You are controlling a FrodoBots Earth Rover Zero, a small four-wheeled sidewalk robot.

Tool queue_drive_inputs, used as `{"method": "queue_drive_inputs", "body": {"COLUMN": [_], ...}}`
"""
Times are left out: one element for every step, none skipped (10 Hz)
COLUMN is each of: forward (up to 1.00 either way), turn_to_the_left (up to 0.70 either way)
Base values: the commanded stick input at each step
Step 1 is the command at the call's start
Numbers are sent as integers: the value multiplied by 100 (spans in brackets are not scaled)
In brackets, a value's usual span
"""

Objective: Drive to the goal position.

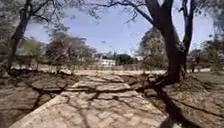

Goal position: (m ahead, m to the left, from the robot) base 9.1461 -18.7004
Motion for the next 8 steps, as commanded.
{"method": "queue_drive_inputs", "body": {"forward": [70, 70, 70, 70, 70, 70, 70, 70], "turn_to_the_left": [0, 0, 0, 0, 0, 0, 0, 0]}}
